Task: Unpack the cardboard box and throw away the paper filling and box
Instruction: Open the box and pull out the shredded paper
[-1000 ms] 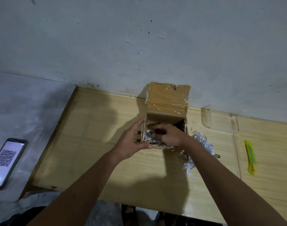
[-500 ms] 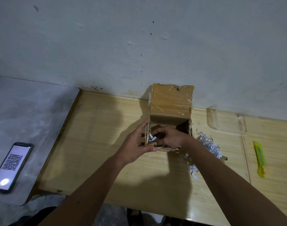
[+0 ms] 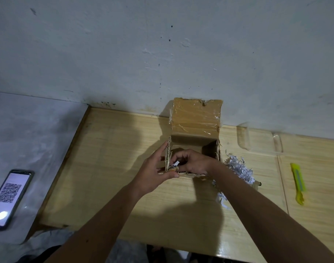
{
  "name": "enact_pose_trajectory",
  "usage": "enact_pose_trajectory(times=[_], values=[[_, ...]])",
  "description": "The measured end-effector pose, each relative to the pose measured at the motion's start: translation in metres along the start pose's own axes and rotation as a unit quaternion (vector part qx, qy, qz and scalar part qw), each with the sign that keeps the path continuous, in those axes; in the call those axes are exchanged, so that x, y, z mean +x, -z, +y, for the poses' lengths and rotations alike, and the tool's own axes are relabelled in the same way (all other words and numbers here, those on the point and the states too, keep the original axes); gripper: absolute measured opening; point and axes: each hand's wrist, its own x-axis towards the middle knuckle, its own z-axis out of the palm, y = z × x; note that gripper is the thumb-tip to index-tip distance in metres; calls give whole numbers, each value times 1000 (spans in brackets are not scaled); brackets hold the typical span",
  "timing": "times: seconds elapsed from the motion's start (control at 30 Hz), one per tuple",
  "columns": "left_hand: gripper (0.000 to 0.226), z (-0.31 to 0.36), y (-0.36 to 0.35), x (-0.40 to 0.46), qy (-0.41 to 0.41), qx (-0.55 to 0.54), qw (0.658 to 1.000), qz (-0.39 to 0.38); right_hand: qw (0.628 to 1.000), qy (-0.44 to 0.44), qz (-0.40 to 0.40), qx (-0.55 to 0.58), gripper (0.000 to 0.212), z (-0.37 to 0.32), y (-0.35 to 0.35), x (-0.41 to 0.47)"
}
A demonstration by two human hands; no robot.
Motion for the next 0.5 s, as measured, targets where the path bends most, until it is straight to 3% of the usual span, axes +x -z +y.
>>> enact_pose_trajectory(times=[0.3, 0.5], values=[[112, 1, 0, 0, 7, 22, 1000, -13, 1000, 3, 10, 28, 23, 0, -3, -9], [105, 4, 0, -4, 3, 43, 999, -11, 997, 3, 73, 27, 18, -8, 17, -25]])
